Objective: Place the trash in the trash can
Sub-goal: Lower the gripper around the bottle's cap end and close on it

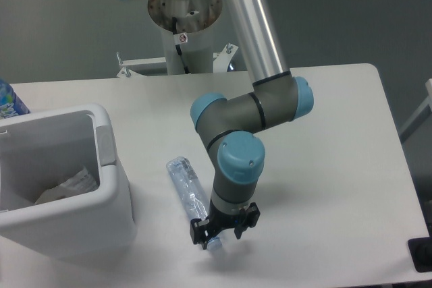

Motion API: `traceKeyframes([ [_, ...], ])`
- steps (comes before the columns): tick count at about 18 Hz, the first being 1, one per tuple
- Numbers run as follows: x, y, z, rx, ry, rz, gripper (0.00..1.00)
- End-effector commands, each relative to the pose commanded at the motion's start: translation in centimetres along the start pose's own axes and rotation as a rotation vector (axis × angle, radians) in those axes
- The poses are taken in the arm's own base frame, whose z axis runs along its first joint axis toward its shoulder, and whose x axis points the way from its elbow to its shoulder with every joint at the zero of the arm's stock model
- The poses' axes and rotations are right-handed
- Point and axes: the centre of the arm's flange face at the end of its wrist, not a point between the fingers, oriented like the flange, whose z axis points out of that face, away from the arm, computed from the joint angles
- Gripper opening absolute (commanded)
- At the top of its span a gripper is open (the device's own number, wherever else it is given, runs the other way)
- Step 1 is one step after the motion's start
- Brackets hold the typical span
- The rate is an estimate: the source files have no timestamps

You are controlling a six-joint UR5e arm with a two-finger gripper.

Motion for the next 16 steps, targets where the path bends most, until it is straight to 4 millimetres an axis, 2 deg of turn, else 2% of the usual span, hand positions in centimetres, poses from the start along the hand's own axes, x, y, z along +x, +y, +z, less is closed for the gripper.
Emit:
traceKeyframes([
  [14,0.2,-0.2,2.2,0.004,-0.058,-0.07,0.82],
  [16,0.3,-0.2,2.3,0.003,-0.07,-0.071,0.79],
])
